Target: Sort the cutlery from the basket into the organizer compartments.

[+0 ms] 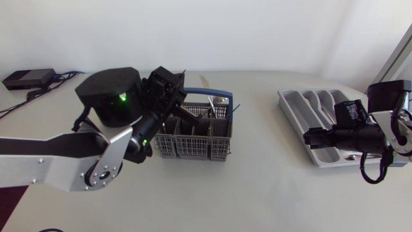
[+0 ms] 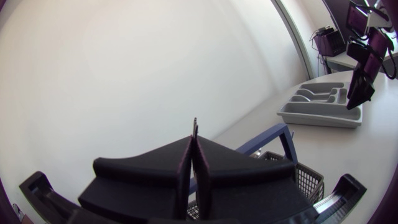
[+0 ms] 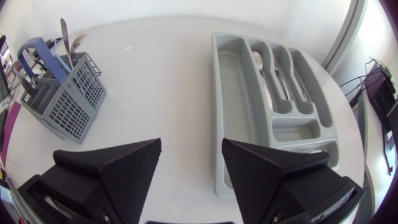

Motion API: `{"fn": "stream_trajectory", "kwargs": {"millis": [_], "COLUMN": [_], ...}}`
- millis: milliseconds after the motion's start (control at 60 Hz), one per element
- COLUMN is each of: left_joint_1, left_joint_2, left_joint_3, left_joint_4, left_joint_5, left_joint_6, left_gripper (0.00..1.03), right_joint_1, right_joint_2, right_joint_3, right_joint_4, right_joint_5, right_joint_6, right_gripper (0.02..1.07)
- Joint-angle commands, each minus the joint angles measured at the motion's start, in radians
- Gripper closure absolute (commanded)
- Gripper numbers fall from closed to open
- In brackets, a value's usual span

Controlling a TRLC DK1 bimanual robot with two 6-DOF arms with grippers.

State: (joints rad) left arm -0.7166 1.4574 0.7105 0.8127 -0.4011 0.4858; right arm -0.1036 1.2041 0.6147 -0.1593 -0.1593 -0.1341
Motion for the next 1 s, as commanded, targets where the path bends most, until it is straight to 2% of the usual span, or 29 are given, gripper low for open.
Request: {"fn": "stream_trajectory", "kwargs": {"millis": [0,350,533,767,983], "left_joint_1": [0.022,0.157,0.183,0.169,0.166], "left_joint_2": [-0.049,-0.106,-0.172,-0.180,-0.085], "left_joint_3": [0.067,0.302,0.365,0.420,0.460], "left_joint_4": [-0.046,-0.515,-0.638,-0.823,-0.894], "left_joint_5": [0.013,0.206,0.274,0.421,0.562], "left_joint_6": [-0.041,-0.305,-0.375,-0.487,-0.575], "left_gripper": [1.00,1.00,1.00,1.00,1.00], "right_joint_1": [0.018,0.084,0.159,0.266,0.367], "right_joint_2": [-0.031,-0.198,-0.285,-0.331,-0.307], "right_joint_3": [-0.027,-0.020,0.020,0.118,0.191], "right_joint_4": [-0.002,-0.046,-0.108,-0.238,-0.256], "right_joint_5": [0.009,-0.039,-0.071,-0.230,-0.322], "right_joint_6": [-0.004,-0.015,-0.010,0.047,0.108], "right_gripper": [0.36,0.36,0.36,0.36,0.36]}}
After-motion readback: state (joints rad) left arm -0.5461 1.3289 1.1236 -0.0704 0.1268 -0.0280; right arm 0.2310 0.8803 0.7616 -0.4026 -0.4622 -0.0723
